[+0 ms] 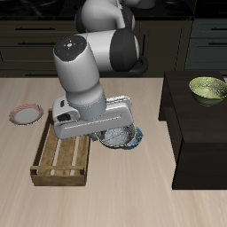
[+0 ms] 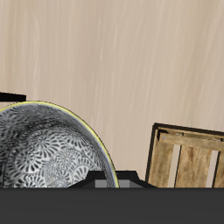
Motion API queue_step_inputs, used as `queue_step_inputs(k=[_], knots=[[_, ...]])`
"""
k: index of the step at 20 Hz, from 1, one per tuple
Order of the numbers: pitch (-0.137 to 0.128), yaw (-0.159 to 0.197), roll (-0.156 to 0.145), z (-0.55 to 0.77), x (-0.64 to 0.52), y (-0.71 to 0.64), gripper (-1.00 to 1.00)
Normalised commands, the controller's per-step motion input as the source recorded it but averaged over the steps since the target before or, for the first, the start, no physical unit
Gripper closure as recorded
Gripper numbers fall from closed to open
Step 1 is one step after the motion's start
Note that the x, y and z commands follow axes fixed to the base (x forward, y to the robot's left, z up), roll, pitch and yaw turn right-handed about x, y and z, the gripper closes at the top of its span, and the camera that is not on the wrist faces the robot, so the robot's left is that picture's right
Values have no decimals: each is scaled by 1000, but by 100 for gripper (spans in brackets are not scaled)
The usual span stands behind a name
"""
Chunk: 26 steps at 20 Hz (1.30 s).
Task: Place the green bowl and the black bowl in the wooden tray
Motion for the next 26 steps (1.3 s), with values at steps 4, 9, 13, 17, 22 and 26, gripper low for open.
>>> queue_step_inputs(k=[4,9,13,17,22,26], knots=[[-28,-16,-25,147,-232,-366,100],[-33,-22,-19,162,-333,-311,100],[-78,-25,-69,189,-268,-386,100],[-15,8,-82,-63,-223,-291,100],[-27,45,-68,-13,-27,-239,100],[-40,26,-101,83,86,-447,100]])
